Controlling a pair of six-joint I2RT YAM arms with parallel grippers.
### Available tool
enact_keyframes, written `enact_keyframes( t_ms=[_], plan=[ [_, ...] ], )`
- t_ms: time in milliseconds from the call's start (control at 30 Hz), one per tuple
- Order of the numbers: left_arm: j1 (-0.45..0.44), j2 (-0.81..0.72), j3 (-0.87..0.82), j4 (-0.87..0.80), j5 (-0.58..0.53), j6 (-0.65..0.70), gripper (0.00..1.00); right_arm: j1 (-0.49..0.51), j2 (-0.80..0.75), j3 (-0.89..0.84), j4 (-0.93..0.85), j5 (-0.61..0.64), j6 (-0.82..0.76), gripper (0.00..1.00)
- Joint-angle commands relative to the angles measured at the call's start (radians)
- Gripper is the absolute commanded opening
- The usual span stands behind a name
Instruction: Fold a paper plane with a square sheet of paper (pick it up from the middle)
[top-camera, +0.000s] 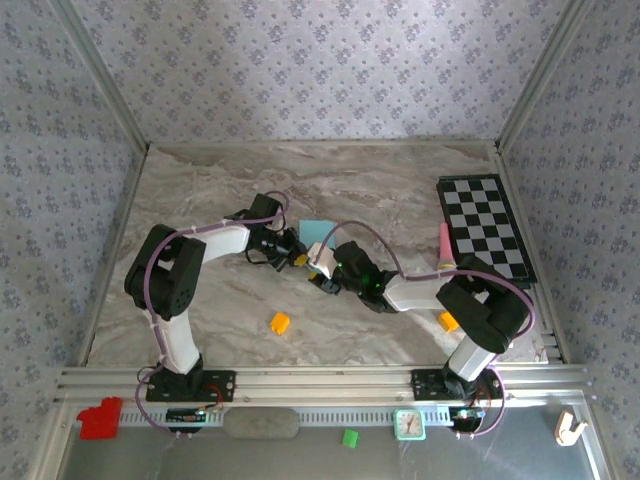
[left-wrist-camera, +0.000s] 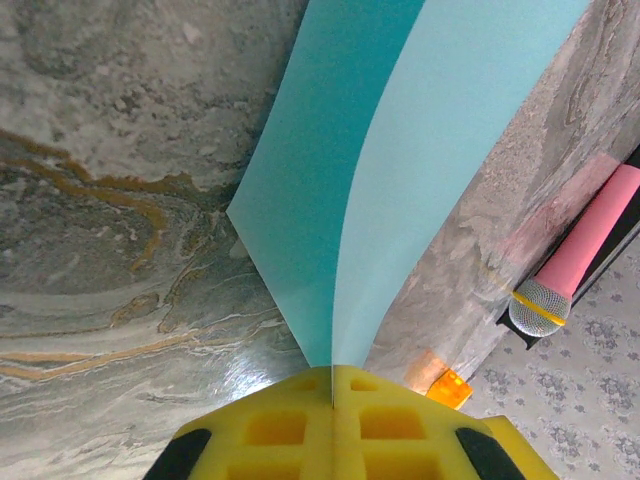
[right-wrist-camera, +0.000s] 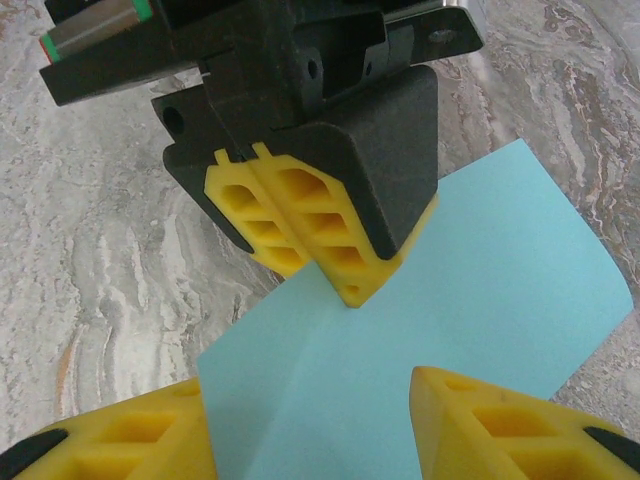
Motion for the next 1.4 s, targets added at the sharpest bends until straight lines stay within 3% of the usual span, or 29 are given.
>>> enact_keyframes(
  t_ms=[0, 533, 767, 900, 1100, 1367],
  plan=[
    [-0.004, -0.01, 0.026, -0.026, -0.004, -0.004, 0.0, 0.005, -0.038, 0.004, 0.013, 0.009, 0.014, 0.49],
    [-0.004, -0.013, 0.024, -0.022, -0.001, -0.006, 0.01, 0.011, -0.003, 0.019, -0.009, -0.03, 0.011, 0.37],
    [-0.004, -0.026, 0.024, -0.027, -0.006, -0.008, 0.04, 0.012, -0.01, 0.022, -0.023, -0.021, 0.009, 0.22],
    [0.009, -0.054, 0.026, -0.053, -0.033, 0.005, 0.13, 0.01, -0.027, 0.013, -0.034, -0.038, 0.008, 0.14],
    [0.081, -0.133, 0.032, -0.127, -0.091, 0.081, 0.34, -0.003, -0.049, 0.005, -0.078, -0.154, 0.034, 0.11],
    [0.059, -0.14, 0.071, -0.082, -0.063, 0.131, 0.4, -0.007, -0.034, 0.004, -0.113, -0.289, 0.106, 0.08]
  ],
)
